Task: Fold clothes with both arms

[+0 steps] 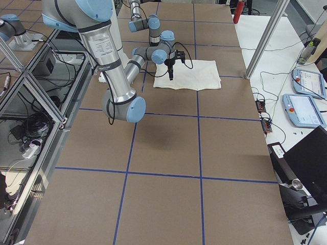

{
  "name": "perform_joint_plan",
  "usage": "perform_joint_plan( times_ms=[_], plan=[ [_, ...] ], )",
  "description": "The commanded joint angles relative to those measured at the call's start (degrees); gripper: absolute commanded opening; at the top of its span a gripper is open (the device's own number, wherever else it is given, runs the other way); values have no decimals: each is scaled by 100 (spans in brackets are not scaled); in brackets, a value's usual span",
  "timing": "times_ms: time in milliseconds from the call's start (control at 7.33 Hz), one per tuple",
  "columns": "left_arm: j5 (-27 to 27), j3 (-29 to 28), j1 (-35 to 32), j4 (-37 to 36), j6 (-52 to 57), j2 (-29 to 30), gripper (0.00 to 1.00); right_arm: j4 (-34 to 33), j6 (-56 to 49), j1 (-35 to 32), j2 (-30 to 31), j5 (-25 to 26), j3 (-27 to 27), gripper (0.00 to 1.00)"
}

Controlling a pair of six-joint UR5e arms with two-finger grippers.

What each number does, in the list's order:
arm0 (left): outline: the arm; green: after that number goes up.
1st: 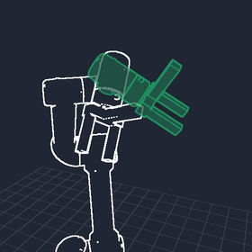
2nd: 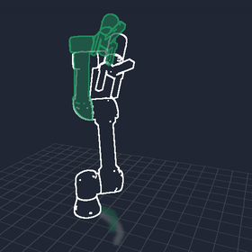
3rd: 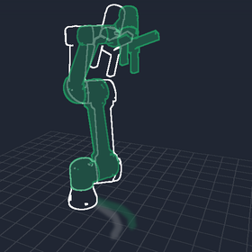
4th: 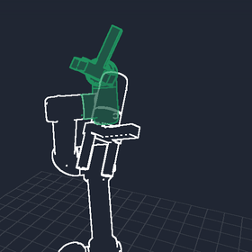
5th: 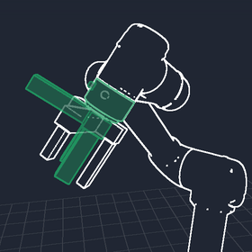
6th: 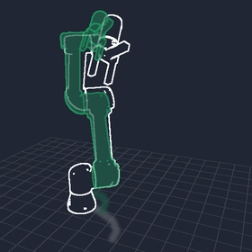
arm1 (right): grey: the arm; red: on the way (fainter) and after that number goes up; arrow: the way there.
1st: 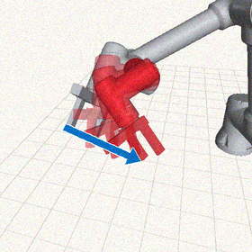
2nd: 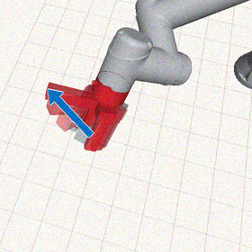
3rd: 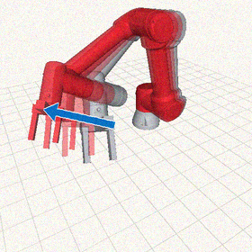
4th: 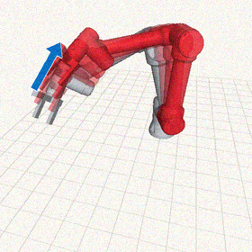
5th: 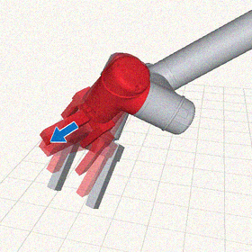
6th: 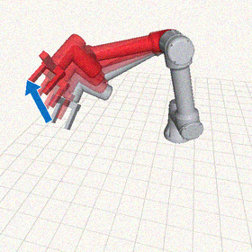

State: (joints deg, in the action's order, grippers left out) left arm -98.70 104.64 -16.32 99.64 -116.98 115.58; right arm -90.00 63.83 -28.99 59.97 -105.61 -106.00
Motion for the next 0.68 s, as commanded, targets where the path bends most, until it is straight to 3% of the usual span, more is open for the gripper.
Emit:
perform_joint_plan(
  times_ms=[0, 273, 545],
  plan=[
    [0, 21, 6, -6, 17, -18, 0, 9, 7, 7, 23, -4, 0, 100],
    [-26, 344, 6, -364, 314, -27, 0, 78, 303, 16, 41, -4, 0, 100],
    [-44, 557, -3, -594, 554, 0, 0, 980, 1906, 532, 356, 136, 53, 100]
  ],
)
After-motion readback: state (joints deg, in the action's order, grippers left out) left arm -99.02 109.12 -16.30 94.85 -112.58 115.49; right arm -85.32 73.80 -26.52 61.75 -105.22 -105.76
